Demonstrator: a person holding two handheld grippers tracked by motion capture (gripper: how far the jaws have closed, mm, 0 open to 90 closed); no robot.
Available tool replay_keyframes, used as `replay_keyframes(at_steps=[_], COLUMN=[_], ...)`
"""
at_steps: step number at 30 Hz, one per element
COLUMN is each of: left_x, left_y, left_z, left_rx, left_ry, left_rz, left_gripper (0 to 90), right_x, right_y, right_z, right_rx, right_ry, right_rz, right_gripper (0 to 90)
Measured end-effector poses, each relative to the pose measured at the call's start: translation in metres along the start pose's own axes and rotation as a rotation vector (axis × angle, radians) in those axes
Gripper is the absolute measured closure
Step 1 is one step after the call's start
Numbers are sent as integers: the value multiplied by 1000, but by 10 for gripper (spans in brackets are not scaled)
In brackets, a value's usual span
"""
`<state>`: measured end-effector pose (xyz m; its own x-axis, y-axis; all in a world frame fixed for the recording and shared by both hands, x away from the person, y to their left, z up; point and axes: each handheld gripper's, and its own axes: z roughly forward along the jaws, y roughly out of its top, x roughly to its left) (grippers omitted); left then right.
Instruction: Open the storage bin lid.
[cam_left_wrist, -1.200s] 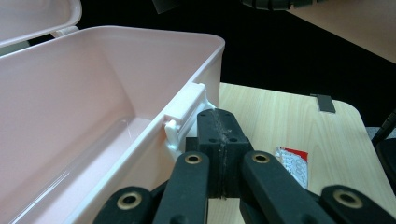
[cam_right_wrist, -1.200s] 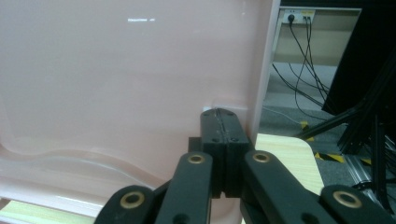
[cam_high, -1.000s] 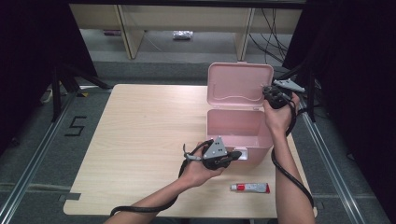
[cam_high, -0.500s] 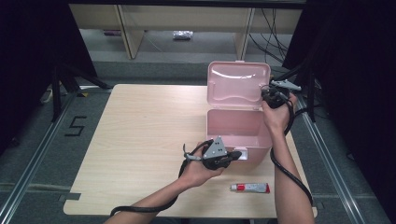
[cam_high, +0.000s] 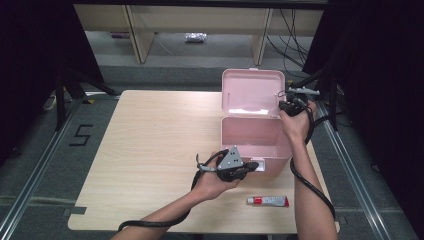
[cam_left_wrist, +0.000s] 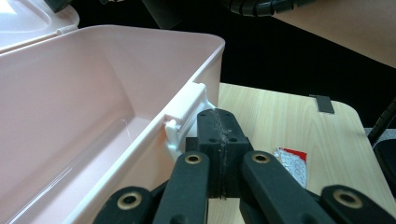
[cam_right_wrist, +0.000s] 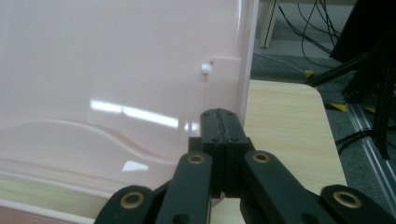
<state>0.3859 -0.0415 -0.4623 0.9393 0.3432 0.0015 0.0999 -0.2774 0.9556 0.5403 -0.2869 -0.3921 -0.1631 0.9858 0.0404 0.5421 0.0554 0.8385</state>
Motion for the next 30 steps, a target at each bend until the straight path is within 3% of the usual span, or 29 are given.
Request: replay_keyframes(at_steps=[1,2,5,8,11,15,17,18,19,20,22,24,25,26,30], left_x=[0,0,0,0,0,0,0,0,0,-1,-1,-1,-1,-1,-1], left_y=[0,0,0,0,0,0,0,0,1,0,1,1,1,1,2], left_z=[0,0,0,0,0,0,0,0,-1,0,0,-1,-1,-1,-1], left_rx=[1,1,1,0,2,1,-6,0,5,3,3,6,6,7,4], left_ry=[1,1,0,2,3,3,-2,3,4,4,7,8,10,10,11], left_rz=[3,2,1,3,7,4,2,5,4,3,4,3,3,3,3], left_gripper=[894,894,895,895,894,894,894,894,894,894,894,893,893,892,887], right_x=[0,3,0,2,-1,2,0,3,2,4,5,7,9,9,15], right_y=[0,-2,-4,-5,-5,-5,-6,-6,-5,-5,-4,-1,-1,0,-1], right_z=[0,0,2,3,1,-4,-6,-9,-10,-13,-17,-21,-22,-25,-35], right_rx=[4,18,35,36,29,30,12,13,6,4,-4,-11,-14,-11,25], right_ry=[-1,-3,-5,12,12,27,43,42,42,54,71,74,80,93,117], right_rz=[-3,44,4,34,1,22,-13,15,-9,7,-11,-46,-28,-55,-52], right_gripper=[900,900,900,900,900,877,869,859,853,847,847,844,842,834,815])
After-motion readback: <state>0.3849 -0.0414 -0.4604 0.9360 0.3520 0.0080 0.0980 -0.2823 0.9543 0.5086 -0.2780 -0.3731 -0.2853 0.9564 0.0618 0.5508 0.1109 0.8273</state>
